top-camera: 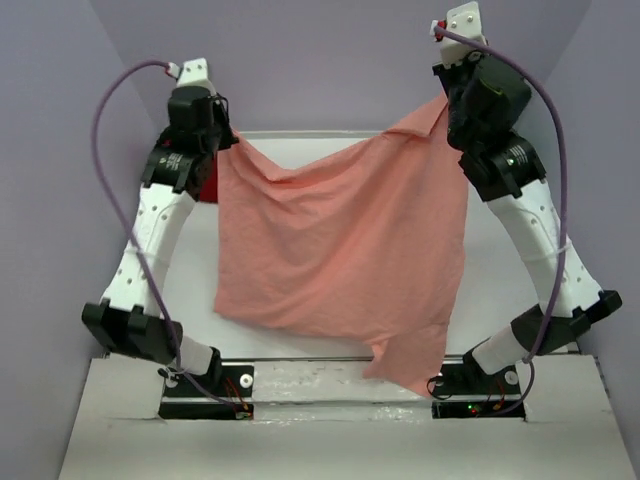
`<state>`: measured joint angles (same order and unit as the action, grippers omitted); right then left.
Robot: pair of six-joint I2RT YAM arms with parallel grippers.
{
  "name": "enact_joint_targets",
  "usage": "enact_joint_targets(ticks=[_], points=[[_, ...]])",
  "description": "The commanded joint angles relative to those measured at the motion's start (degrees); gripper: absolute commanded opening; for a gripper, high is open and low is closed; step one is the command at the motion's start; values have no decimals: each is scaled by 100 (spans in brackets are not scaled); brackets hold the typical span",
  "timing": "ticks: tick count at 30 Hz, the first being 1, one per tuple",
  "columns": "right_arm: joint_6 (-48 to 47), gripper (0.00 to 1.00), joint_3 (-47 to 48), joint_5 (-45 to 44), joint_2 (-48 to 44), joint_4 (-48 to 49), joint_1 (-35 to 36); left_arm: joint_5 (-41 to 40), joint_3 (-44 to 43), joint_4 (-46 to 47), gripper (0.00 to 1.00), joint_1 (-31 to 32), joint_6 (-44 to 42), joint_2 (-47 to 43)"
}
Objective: Fold and stack the t-shirts
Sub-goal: Flatten out the tshirt
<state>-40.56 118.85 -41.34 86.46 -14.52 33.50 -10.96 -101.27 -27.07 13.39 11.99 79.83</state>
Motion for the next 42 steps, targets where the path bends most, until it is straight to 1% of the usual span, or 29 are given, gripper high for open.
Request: enact_joint_targets(ticks=[1, 2, 5, 10, 15, 17, 25, 31, 36, 40, 42], points=[[1673, 0, -774, 1178, -6, -771, -843, -46, 852, 711, 0, -91, 269, 357], [1769, 0, -871, 1294, 38, -789, -1097, -116, 1029, 964, 0, -99, 286, 471], [2112, 0, -1144, 1690, 231, -867, -1441, -38, 1469, 1273, 0, -187, 313, 717], [2324, 0, -1416, 2024, 609, -929, -1565, 58, 1734, 1634, 0, -310, 225, 1086], [2491, 0, -1628, 2121, 925, -947, -1680, 454, 1638, 1863, 0, -451, 243, 1561], [2535, 0, -1715, 2183, 1013, -965, -1732, 568, 1454, 1837, 0, -460, 199, 1806], [2711, 0, -2023, 2280, 1066, -965, -1908, 806, 1242, 1907, 0, -460, 234, 2264], [2799, 0, -2129, 2262, 1058, -947, -1961, 912, 1338, 1907, 0, -460, 181, 2230], [2755, 0, -1936, 2209, 1145, -956, -2013, 666, 1400, 1784, 0, -460, 111, 2028], [2807, 0, -1848, 2297, 918, -956, -2014, 648, 1487, 1819, 0, -460, 120, 1572], [2799, 0, -1760, 2333, 725, -956, -2014, 787, 1470, 1837, 0, -451, 120, 1361]])
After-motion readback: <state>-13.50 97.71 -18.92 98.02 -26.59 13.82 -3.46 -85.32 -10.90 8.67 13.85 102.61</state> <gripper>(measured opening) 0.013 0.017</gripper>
